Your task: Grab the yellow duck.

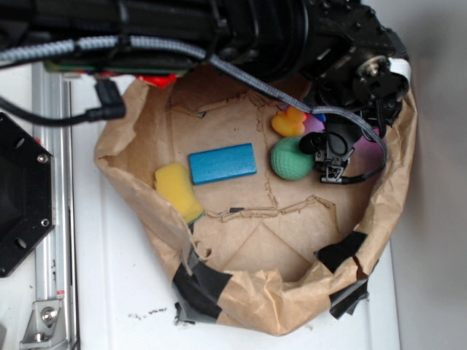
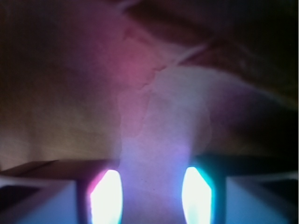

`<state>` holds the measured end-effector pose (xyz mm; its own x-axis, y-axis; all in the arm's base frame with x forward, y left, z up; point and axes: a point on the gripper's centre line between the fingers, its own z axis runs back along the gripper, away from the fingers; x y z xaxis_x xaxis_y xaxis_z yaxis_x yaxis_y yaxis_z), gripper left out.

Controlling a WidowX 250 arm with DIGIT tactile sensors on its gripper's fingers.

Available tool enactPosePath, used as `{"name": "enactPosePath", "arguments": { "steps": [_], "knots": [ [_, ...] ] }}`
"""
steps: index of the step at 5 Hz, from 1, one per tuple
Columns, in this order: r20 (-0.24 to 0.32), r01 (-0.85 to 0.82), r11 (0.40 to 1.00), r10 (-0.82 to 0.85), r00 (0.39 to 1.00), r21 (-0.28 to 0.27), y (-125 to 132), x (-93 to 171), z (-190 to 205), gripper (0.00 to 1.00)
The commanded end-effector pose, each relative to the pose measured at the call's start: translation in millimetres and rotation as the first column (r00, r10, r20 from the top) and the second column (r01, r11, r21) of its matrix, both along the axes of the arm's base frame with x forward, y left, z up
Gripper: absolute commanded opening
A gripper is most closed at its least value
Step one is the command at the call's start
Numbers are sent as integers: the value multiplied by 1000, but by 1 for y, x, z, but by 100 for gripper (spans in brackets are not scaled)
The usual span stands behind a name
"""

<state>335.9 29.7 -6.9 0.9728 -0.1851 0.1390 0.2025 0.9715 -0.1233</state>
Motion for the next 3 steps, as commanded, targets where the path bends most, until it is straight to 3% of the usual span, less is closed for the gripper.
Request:
{"name": "enactPosePath", "arguments": {
  "steps": [1,2,3],
  "knots": [
    [-29,8,1000,-7,1000,22,-5,-34,-6,0],
    [9,-29,999,29,1000,-12,4,-52,20,100],
    [40,-46,997,49,998,-55,11,-65,25,100]
  ]
}}
